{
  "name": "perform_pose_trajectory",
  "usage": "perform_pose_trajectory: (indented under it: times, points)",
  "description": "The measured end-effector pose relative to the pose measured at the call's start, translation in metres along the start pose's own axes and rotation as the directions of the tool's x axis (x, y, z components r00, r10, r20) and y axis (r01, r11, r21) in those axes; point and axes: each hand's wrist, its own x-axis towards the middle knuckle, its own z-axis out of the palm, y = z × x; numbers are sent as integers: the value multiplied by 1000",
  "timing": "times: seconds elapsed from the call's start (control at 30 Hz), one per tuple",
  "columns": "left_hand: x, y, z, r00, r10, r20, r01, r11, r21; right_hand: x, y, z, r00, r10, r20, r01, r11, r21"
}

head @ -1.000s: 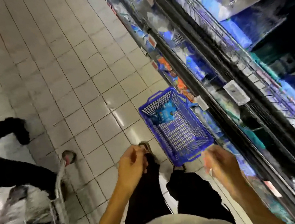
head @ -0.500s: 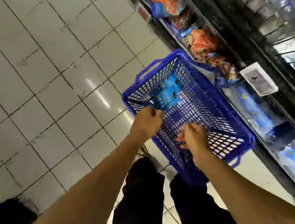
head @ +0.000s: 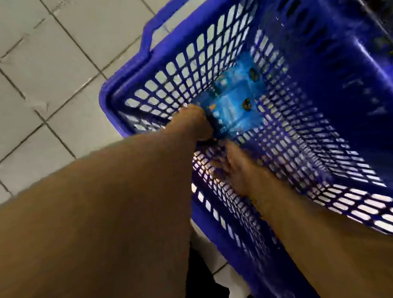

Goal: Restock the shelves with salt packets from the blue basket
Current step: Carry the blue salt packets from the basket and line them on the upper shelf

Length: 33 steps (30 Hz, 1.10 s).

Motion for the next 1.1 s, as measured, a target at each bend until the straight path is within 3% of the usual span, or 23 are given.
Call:
perform_pose_trajectory:
  times: [0.1,0.23,0.37,0.43,0.5,0.57,0.63,0.7,0.77,0.87,0.97,1.07,1.1]
  points:
    - [4,3,4,999,-35,8,35,999,-4,19,3,-3,999,8,41,-13,993,116]
    - [7,7,25,984,-65,164,76,995,-60,24,15,-9,997,-54,52,44,984,175]
    - [-3,26,27,941,32,338,19,989,-148,25,25,-31,990,-45,132,-14,909,417]
    - [-4,29,21,892,69,447,61,961,-269,20,27,-49,984,-77,161,-19,853,522]
    - [-2,26,18,925,8,380,138,924,-357,12,26,-71,986,-66,150,-24,847,530]
    - [6,22,20,982,-153,110,187,873,-451,5,27,-85,990,-29,138,-46,860,508]
    - [19,21,21,946,-316,-77,219,792,-569,0,31,-95,988,1,156,-79,862,501]
    - [30,25,21,913,-408,-15,259,607,-752,-3,34,-102,989,16,147,-86,870,486]
    - [42,33,23,898,-429,101,257,325,-910,-1,36,-109,991,20,135,-85,862,499]
    - [53,42,34,887,-389,250,298,66,-952,2,39,-117,990,23,136,-95,830,550]
    - [53,41,43,873,-398,284,309,0,-951,9,42,-122,989,18,144,-95,826,555]
    - [47,31,51,919,-336,205,269,156,-951,7,46,-123,984,-13,180,-96,808,581]
    - [41,30,50,923,-323,210,273,165,-948,5,47,-123,982,-20,186,-95,802,589]
